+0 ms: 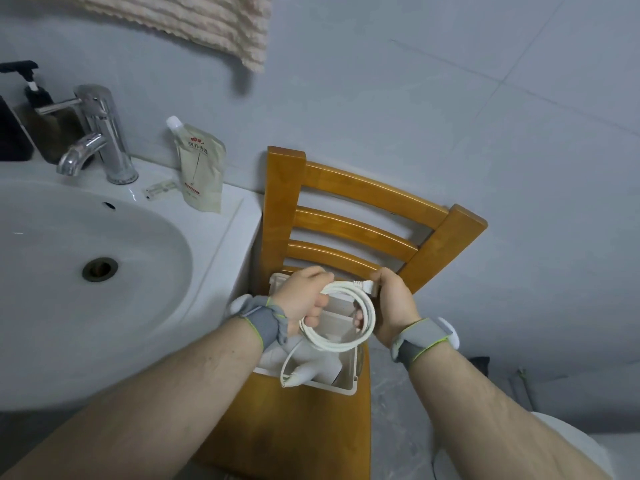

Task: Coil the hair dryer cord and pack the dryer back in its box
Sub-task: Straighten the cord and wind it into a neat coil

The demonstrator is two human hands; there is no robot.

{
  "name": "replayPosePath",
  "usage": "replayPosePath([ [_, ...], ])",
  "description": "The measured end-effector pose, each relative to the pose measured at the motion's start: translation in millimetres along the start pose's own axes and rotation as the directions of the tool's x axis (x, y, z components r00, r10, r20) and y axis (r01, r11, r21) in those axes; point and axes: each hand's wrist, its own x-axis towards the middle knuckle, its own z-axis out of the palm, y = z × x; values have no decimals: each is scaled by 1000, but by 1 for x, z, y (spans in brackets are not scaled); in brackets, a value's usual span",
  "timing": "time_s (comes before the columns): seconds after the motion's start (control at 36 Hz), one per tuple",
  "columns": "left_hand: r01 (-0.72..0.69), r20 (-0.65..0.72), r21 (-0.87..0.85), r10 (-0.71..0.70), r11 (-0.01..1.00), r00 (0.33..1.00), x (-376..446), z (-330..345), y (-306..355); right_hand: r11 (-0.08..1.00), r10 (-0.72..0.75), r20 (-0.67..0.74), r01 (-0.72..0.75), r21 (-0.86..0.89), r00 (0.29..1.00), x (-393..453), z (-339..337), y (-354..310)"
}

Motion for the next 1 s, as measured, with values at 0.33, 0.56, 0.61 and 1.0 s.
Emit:
replayPosePath([
  [0.33,-51,70,242,35,969,997,5,5,13,327,-326,327,431,-841,887,-8,24,-19],
  [0.56,10,9,-177,-8,984,1000,-1,2,2,666,-323,-112,141,-733,940,31,39,4],
  [0.61,65,-4,-274,-69,959,998,-1,3,-1,730,-322,-212,100,-676,923,37,45,9],
  [1.0,91,-40,-157,-99,983,994,9,-7,8,918,78,335,64,-392,939,18,10,-10],
])
